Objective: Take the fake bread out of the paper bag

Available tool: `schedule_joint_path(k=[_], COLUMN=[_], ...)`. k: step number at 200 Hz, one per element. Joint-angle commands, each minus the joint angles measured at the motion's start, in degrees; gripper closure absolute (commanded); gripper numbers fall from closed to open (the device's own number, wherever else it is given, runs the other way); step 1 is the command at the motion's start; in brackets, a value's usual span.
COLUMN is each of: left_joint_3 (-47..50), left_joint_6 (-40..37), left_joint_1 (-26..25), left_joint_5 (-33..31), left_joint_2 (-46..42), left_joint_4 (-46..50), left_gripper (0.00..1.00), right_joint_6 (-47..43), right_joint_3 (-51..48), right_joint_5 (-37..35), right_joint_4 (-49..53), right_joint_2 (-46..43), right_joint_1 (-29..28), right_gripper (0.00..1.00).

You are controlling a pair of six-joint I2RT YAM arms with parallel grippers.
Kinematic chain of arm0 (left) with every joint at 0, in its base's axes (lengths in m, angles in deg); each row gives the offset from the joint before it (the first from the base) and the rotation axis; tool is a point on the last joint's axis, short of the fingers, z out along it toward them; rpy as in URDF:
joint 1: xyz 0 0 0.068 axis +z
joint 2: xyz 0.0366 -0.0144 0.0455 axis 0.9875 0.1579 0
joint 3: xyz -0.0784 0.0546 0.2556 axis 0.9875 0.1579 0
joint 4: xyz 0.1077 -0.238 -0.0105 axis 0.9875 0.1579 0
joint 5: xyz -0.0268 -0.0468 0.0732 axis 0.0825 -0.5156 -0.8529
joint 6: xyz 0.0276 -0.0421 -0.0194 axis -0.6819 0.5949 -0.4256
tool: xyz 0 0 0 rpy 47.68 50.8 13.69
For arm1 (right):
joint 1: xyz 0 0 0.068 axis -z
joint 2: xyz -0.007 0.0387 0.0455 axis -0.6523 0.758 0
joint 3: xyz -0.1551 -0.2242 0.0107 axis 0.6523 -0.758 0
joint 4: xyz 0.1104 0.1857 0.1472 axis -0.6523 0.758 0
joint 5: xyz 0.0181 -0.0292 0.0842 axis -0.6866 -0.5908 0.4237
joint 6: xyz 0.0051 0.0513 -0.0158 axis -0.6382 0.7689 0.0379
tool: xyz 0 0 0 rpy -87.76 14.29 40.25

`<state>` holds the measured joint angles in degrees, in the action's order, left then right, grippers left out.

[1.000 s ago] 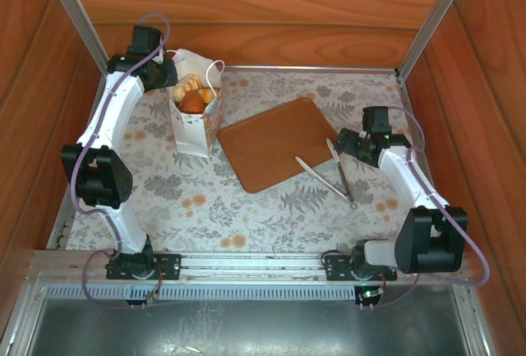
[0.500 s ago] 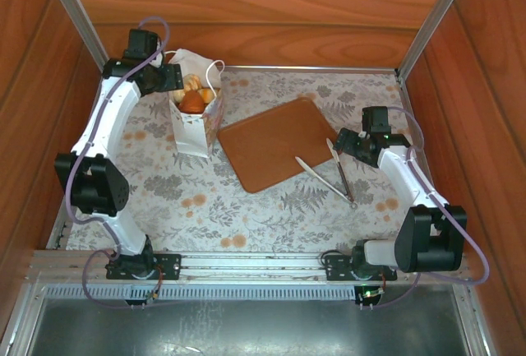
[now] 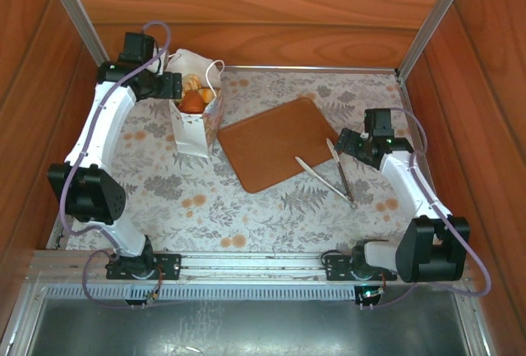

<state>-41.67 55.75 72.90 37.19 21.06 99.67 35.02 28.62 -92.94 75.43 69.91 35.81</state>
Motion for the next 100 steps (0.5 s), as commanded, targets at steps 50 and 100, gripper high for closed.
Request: schedule_joint_path(k=[50,100], left_joint_3=[-4.67,-7.98], left_joint_6=[0.14,0.76], left_joint_1=[-0.42,-0.35], left_joint_5=[0.66,0.56], left_joint_2=[4.77,7.23], left_joint_4=[4.24,4.29], left_gripper=[0.41,0.72], right_joint_6=[0.91,0.73], right_joint_3=[-1.12,-0.61], right_joint_5=[1.19,1.62], right_joint_4=[0.25,0.29], right_joint_2=[-0.77,-0.44], right_joint_1=[-0.37,-0.42], right_gripper=[0.0,0.0])
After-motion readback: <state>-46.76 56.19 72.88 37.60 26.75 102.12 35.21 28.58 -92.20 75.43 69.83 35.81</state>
